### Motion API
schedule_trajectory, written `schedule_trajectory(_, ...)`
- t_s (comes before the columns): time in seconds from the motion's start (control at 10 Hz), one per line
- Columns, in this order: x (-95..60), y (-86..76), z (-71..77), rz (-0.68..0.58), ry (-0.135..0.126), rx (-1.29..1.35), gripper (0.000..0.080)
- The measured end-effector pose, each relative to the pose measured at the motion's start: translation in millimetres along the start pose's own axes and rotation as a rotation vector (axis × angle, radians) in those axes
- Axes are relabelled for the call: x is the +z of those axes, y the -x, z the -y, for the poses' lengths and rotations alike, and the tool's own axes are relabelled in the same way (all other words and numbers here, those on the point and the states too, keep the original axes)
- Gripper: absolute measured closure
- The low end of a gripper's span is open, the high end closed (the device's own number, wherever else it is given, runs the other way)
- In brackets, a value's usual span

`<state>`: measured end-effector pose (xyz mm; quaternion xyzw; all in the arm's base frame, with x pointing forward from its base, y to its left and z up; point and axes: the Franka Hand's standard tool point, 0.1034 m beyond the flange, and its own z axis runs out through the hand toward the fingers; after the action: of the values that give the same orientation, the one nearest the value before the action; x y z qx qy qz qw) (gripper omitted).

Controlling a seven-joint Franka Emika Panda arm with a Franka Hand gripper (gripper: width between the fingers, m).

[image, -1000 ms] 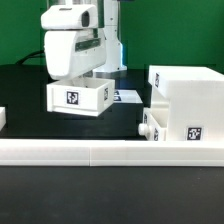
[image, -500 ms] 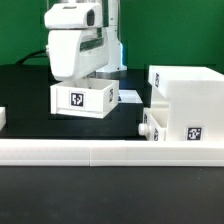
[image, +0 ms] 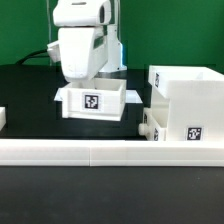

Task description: Assemble drawer

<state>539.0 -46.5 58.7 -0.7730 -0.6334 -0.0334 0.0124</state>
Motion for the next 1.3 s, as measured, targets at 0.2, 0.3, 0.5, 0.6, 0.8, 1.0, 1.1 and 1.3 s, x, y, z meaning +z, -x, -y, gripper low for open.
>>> schedule_trajectory(0.2, 2.0, 1.6, 2.3, 0.000, -0.004, 0.003, 0.0757)
schedule_trajectory(0.3, 2.1, 1.6, 2.4, 0.000, -0.005, 0.003, 0.0757)
schedule_trajectory(0.5, 2.5, 1.5, 2.7, 0.000, -0.005, 0.003, 0.0757)
schedule_trajectory(0.6, 3.5, -1.4, 2.2, 0.000, -0.009, -0.032, 0.0757)
schedule_trajectory(0.8, 5.1, -13.5, -7.4, 0.004, -0.044, -0.104, 0.0757)
schedule_trajectory(1.0, 4.2, -30.7, -10.6, 0.001, -0.042, -0.133, 0.0757)
schedule_trajectory(1.1, 4.8, -30.1, -10.3, 0.000, -0.043, -0.130, 0.0757)
schedule_trajectory(1.3, 5.8, -29.5, -9.7, 0.001, -0.045, -0.131, 0.0757)
